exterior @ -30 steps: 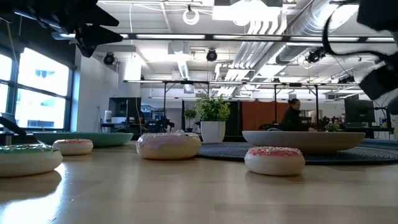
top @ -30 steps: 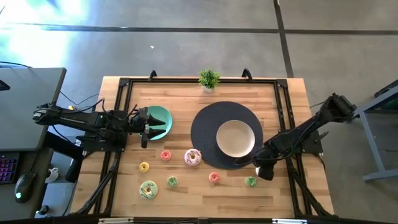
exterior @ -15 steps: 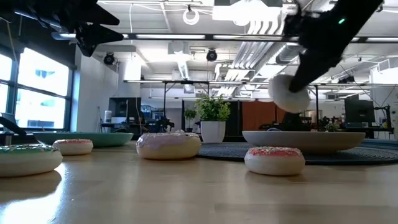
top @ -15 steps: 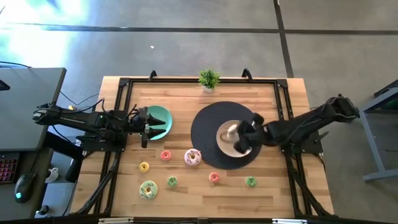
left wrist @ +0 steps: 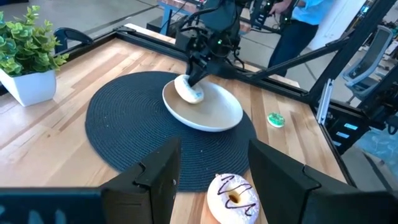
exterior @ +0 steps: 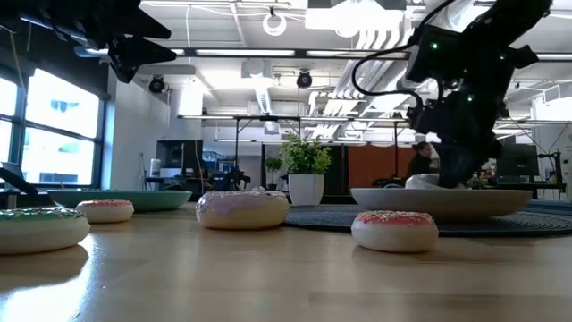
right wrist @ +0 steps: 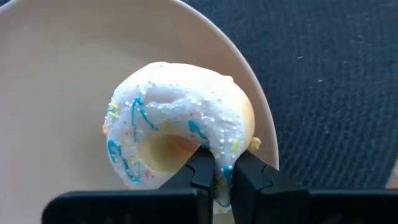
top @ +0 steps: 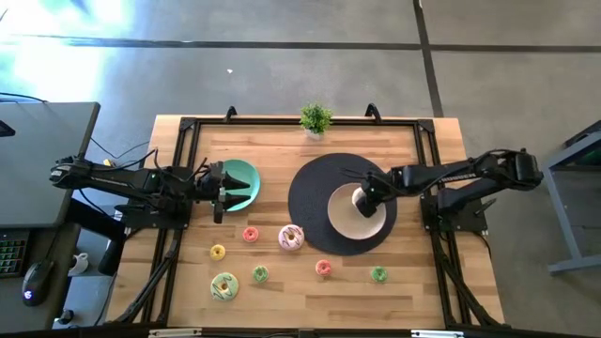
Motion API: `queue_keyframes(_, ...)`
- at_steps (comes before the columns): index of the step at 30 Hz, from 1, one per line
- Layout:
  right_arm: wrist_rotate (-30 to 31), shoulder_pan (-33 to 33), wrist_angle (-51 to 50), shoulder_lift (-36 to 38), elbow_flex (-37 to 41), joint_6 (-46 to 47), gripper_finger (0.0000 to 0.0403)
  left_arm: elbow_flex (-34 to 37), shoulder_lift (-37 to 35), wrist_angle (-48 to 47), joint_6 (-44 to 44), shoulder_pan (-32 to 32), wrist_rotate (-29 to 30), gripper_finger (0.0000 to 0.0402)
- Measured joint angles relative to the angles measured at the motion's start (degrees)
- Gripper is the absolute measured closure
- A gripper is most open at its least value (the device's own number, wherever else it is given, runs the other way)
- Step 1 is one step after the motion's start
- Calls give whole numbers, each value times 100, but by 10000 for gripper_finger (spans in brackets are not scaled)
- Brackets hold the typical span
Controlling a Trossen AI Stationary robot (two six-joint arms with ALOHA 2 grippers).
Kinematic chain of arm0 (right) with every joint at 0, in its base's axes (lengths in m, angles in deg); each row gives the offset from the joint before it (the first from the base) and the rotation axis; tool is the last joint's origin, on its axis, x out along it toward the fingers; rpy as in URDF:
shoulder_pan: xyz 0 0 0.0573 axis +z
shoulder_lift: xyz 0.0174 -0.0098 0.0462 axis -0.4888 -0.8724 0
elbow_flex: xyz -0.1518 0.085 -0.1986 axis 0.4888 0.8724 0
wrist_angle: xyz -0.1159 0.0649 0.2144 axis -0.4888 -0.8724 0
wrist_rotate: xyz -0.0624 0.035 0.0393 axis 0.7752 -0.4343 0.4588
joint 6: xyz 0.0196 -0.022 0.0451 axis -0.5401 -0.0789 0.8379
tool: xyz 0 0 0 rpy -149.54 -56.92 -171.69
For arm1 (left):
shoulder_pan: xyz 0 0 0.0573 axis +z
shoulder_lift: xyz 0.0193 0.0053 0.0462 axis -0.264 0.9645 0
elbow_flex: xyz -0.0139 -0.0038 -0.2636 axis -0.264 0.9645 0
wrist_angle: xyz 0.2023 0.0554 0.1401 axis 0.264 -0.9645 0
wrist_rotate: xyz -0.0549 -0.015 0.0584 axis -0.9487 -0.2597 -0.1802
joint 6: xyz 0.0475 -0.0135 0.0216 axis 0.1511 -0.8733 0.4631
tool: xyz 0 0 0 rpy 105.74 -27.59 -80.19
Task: Pick & Place donuts
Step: Put the large white donut on the white plate
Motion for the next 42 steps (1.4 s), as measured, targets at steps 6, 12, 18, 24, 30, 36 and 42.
queue_keyframes(6,67,-2,211,-1,-2,-615,319,0,0,22,0,1,0,215)
queue_keyframes(12,34,-2,179,5,-14,-701,270,1,0,28,0,0,-13,215)
queue_keyframes(18,-81,0,-685,10,-810,-767,246,0,0,44,-2,-1,-13,215)
queue_keyframes(24,-309,0,-1305,19,-1506,-889,246,1,0,40,-17,-1,-13,215)
queue_keyframes(30,-511,120,-982,14,-834,-1113,237,0,0,25,-10,1,-20,215)
queue_keyframes(36,-468,-77,-919,12,-816,-1297,222,1,-1,27,0,0,-20,215)
queue_keyframes(42,-805,-186,-1089,12,-1215,-1568,221,1,-2,27,-2,-1,-20,215)
